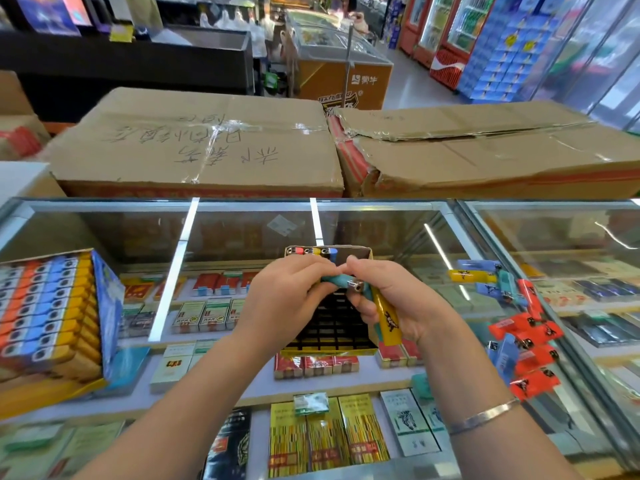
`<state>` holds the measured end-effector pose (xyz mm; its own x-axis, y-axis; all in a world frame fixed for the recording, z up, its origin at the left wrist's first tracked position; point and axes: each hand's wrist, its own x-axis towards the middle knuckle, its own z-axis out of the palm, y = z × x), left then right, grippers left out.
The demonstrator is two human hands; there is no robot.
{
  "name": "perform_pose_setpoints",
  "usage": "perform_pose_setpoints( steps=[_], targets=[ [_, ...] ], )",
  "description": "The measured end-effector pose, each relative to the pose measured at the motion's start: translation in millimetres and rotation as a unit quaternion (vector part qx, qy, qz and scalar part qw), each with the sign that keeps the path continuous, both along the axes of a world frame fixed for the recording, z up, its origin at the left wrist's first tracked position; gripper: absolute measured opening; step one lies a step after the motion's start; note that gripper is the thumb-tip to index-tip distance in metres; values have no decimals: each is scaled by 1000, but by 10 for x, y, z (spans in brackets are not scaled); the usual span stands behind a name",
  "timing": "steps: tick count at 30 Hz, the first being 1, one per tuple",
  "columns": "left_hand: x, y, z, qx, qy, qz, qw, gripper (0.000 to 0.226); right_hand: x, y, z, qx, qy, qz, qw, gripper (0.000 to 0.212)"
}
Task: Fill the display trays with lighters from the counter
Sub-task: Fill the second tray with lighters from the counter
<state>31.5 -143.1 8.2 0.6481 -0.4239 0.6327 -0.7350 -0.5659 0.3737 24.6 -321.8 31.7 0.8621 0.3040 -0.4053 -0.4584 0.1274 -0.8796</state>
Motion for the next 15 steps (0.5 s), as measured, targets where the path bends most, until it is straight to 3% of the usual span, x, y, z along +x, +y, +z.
perform_pose_setpoints(
  steps=[3,7,10,15],
  targets=[
    [20,0,33,-28,58,1,998,18,38,-37,19,-12,-31,-126,991,28],
    [91,-35,79,-139,204,-3,969,42,135,-177,-45,-194,-100,-280,935,5],
    [199,-72,135,-130,249,-10,960,57,193,-224,-103,-272,-100,-253,923,14],
    [376,-145,170,-47,233,-4,971,33,257,-201,-172,-280,-96,-212,931,17]
  ],
)
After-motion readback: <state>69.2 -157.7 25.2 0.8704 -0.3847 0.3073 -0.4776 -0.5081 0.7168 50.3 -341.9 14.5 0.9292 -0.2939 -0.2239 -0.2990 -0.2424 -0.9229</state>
